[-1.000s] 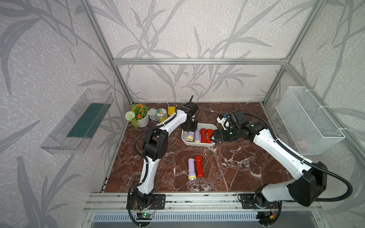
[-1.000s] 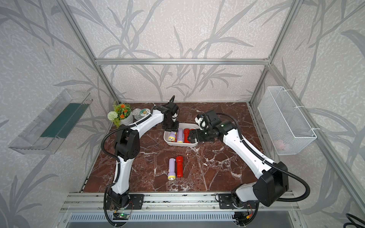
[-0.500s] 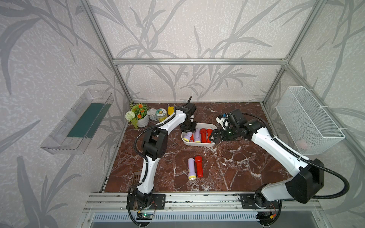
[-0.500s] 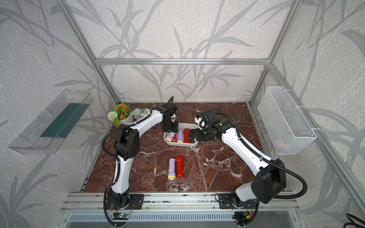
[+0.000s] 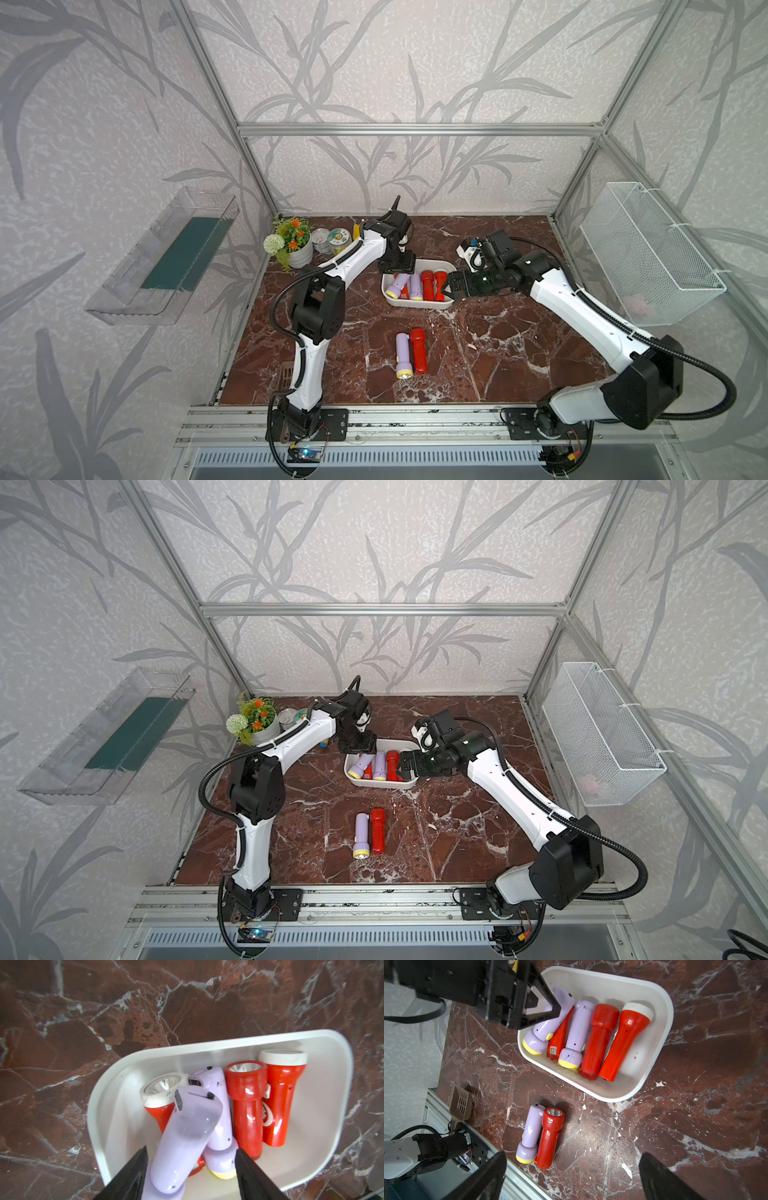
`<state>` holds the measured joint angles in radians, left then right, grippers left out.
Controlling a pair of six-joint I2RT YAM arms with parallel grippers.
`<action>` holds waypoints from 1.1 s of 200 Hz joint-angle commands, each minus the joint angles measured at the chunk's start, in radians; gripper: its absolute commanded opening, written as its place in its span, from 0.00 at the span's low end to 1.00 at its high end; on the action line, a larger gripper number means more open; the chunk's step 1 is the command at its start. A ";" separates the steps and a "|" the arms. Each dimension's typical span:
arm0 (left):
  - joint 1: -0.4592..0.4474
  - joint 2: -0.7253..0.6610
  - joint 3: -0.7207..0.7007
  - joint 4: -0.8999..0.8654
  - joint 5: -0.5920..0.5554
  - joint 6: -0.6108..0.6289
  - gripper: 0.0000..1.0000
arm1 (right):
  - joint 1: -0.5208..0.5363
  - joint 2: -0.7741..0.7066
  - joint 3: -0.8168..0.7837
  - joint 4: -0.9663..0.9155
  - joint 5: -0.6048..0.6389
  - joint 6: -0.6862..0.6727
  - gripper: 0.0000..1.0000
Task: Put the flashlights into the storage boxes
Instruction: Place the flashlight at the storage box, then pick up the flashlight from the center of the board.
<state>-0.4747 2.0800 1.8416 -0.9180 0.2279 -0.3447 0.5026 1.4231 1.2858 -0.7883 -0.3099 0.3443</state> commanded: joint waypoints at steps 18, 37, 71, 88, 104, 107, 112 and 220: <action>0.000 -0.141 -0.056 -0.012 -0.008 -0.022 0.70 | -0.016 -0.075 -0.047 -0.015 0.019 -0.011 0.99; -0.001 -0.210 -0.105 -0.015 -0.032 -0.039 0.71 | -0.018 -0.093 -0.064 -0.023 0.022 -0.013 0.99; -0.018 -0.350 -0.253 0.007 -0.058 -0.087 0.73 | -0.021 -0.120 -0.086 -0.042 0.005 -0.023 0.99; -0.035 -0.419 -0.347 0.029 -0.075 -0.123 0.73 | -0.021 -0.123 -0.088 -0.052 -0.010 -0.034 0.99; -0.050 -0.477 -0.427 0.040 -0.093 -0.161 0.73 | -0.021 -0.126 -0.099 -0.051 -0.024 -0.039 0.99; -0.053 -0.489 -0.442 0.042 -0.096 -0.170 0.73 | -0.021 -0.127 -0.101 -0.049 -0.027 -0.039 0.99; -0.062 -0.505 -0.464 0.043 -0.104 -0.183 0.73 | -0.020 -0.129 -0.107 -0.047 -0.031 -0.039 0.99; -0.241 -0.680 -0.792 0.079 -0.176 -0.426 0.99 | -0.020 -0.130 -0.173 -0.036 -0.131 -0.053 0.99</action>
<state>-0.6941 1.4227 1.0805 -0.8398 0.0975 -0.6903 0.4850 1.3117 1.1297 -0.8143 -0.3939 0.3042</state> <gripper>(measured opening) 0.974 0.991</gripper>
